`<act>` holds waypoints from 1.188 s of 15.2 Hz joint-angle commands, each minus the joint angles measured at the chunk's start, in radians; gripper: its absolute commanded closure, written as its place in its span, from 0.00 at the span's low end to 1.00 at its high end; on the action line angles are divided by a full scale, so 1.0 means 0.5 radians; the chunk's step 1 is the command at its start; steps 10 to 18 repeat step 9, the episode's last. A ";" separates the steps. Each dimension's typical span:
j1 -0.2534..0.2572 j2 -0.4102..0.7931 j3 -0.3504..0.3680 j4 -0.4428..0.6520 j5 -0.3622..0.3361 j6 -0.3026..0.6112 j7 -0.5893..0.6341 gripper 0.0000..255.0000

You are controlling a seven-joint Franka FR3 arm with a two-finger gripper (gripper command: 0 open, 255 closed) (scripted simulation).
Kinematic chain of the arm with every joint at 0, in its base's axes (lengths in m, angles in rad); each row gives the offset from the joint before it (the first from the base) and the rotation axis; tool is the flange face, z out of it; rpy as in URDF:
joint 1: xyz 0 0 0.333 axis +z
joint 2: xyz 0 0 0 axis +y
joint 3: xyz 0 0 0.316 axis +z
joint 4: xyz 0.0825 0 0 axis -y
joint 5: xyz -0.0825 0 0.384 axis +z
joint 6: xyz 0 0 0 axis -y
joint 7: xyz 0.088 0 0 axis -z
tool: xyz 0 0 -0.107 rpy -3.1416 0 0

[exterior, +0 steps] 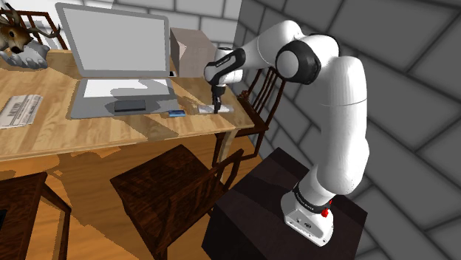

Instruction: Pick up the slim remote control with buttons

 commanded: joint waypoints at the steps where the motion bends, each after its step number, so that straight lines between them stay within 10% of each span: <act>1: 0.004 -0.043 -0.009 0.000 -0.012 -0.042 0.004 1.00; 18: 0.018 -0.147 -0.030 0.017 -0.043 -0.161 0.024 1.00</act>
